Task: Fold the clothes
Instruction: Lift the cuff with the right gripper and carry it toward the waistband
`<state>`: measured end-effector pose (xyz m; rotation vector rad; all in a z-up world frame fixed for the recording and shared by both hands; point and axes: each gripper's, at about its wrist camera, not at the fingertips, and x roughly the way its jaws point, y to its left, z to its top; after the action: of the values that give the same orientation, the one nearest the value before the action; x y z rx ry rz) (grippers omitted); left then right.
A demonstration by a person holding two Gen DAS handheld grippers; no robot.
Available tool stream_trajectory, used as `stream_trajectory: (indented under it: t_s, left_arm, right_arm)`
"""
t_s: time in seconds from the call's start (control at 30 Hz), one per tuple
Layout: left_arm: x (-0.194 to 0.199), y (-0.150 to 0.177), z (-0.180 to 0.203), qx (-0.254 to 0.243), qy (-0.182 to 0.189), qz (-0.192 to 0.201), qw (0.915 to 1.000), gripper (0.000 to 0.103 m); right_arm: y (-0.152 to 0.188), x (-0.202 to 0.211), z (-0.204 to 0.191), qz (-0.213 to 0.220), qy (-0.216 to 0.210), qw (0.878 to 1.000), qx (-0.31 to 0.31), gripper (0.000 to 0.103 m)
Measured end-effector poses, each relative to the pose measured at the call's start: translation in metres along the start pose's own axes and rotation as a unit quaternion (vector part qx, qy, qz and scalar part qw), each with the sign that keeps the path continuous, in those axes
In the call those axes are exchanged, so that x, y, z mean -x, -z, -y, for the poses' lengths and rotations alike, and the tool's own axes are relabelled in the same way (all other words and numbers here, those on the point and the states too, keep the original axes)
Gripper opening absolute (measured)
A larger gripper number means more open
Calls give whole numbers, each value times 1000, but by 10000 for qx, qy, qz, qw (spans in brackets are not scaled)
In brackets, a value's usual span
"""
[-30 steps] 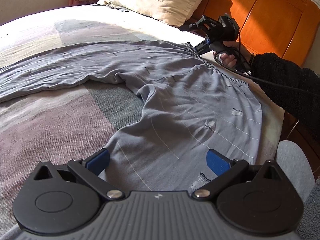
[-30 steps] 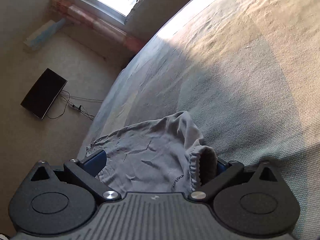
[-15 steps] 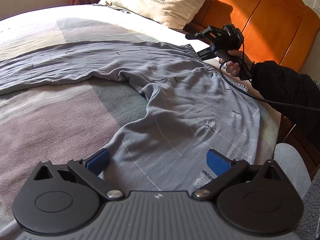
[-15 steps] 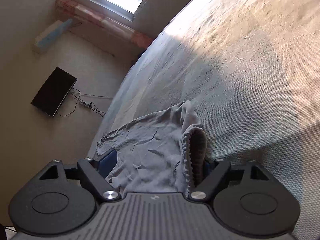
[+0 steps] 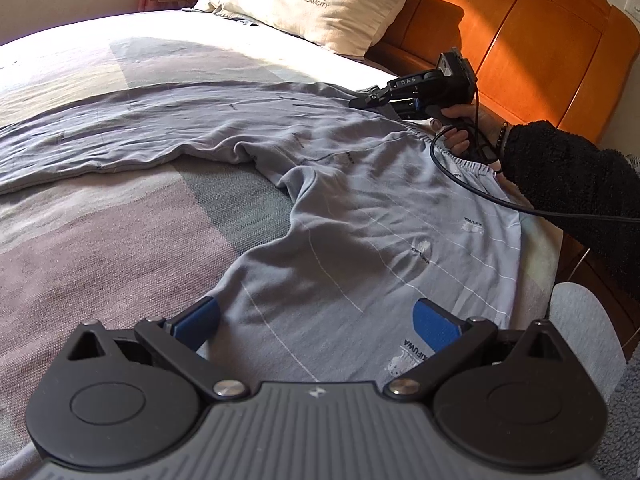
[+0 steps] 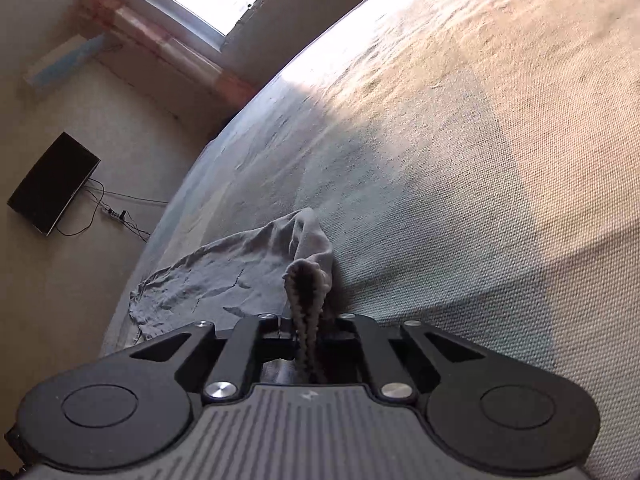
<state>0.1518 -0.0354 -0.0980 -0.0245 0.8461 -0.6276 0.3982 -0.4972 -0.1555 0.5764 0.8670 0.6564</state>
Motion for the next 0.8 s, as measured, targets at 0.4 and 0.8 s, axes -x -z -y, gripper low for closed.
stream_trajectory:
  t_s: [0.4,0.8]
  left_arm:
    - [18,-6,16,-155,-76,45,9998,102]
    - [21,-37,23,-486,14,-51,9988,102]
  right_arm:
    - [11,10,-89,29,839,9868,1383,11]
    - [27,32,-129,-21,608,9820,1791,11]
